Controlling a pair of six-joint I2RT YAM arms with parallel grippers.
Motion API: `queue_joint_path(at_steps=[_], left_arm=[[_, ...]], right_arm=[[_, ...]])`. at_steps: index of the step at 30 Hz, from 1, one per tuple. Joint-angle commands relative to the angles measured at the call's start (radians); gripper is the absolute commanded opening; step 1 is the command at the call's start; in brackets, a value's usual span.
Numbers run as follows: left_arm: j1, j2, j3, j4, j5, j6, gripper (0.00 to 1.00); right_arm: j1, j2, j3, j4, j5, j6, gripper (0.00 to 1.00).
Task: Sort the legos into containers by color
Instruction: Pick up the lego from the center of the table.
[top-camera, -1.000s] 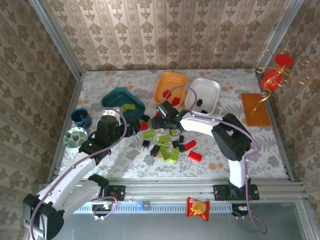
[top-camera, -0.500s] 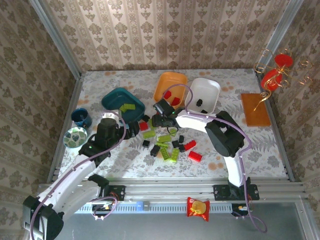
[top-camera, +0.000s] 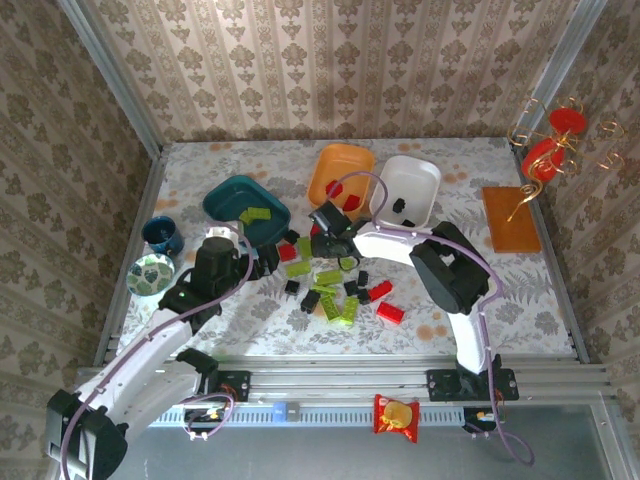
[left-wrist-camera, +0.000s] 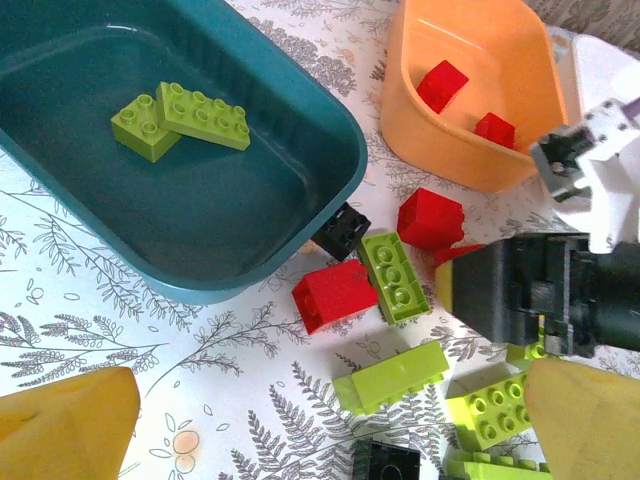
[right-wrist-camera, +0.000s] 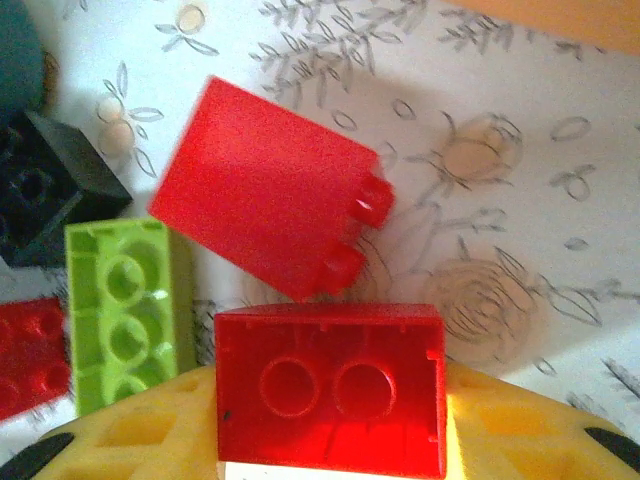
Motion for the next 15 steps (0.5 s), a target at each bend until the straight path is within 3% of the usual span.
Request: queue_joint_path(at_steps=[1, 9, 15], left_arm=[[-0.002, 0.005, -0.007, -0.001, -0.004, -0.014, 1.0], [0.0, 0.016, -0.027, 0.013, 0.0, -0.017, 1.0], [0.015, 0.011, -0.01, 0.019, -0.001, -0.013, 1.0]], right_arm=[[-0.013, -0.104, -0.083, 0.02, -0.02, -0.015, 0.36], [-0.055, -0.383, -0.204, 0.022, -0.058, -0.068, 0.34], [-0.16, -0.306, -0.041, 0.008, -0.117, -0.094, 0.34]])
